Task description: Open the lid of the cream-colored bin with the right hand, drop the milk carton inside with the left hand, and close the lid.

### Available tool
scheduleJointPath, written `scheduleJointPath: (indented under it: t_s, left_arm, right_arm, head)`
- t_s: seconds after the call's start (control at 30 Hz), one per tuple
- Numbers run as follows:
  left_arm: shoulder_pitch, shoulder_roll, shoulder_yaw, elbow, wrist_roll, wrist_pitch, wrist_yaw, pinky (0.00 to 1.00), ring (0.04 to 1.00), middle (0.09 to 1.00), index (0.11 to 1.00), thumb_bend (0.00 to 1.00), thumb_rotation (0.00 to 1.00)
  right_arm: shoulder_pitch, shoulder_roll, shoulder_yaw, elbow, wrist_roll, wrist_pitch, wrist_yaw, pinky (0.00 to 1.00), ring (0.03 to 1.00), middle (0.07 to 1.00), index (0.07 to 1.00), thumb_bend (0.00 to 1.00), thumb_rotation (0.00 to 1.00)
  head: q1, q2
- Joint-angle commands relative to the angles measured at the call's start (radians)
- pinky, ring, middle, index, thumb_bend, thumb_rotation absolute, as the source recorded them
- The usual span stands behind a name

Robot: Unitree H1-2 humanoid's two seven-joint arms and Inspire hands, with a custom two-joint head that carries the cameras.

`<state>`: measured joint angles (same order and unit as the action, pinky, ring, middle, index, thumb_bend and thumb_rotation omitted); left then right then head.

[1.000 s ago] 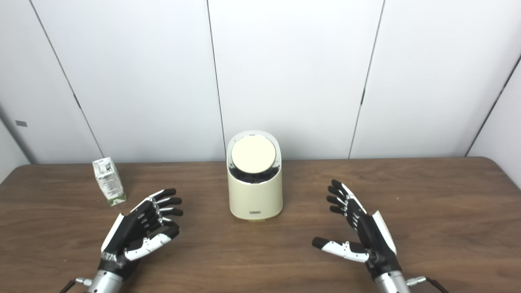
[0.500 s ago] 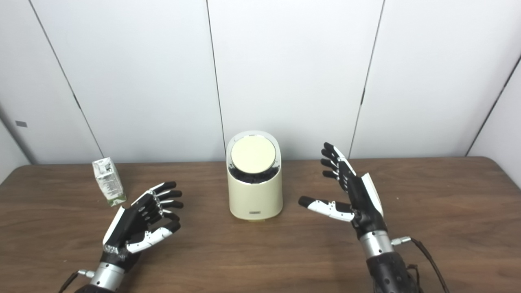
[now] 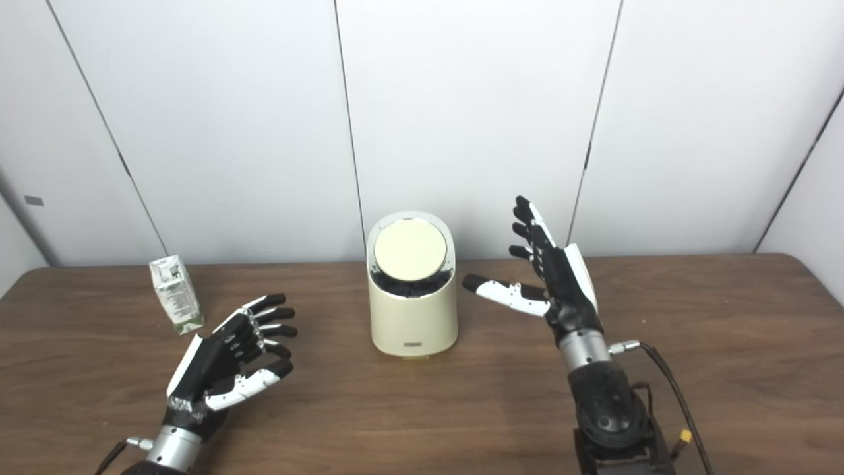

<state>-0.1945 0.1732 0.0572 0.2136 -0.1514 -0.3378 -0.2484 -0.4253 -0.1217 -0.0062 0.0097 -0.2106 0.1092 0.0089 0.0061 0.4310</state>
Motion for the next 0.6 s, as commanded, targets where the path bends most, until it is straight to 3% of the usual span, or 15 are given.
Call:
scheduleJointPath:
  t_s: [0.0, 0.3, 0.57]
  left_arm:
    - [-0.001, 0.003, -0.004, -0.006, 0.002, -0.021, 0.004, 0.55, 0.689, 0.772, 0.845, 0.76, 0.21]
    - [0.0, 0.001, -0.005, -0.006, 0.0, -0.022, 0.002, 0.55, 0.686, 0.77, 0.845, 0.76, 0.2]
    - [0.0, 0.004, -0.005, -0.008, 0.003, -0.023, 0.002, 0.55, 0.687, 0.772, 0.849, 0.76, 0.22]
  right_arm:
    - [-0.071, -0.007, 0.004, -0.029, -0.011, 0.017, -0.006, 0.83, 0.923, 0.949, 0.954, 0.84, 0.39]
    - [-0.19, -0.011, 0.046, 0.005, -0.067, 0.102, -0.001, 0.83, 0.909, 0.937, 0.94, 0.85, 0.4]
    - [-0.248, -0.021, 0.097, 0.022, -0.132, 0.179, 0.011, 0.77, 0.907, 0.938, 0.948, 0.85, 0.43]
  head:
    - [0.001, 0.0]
    - [0.004, 0.001]
    - [0.007, 0.003]
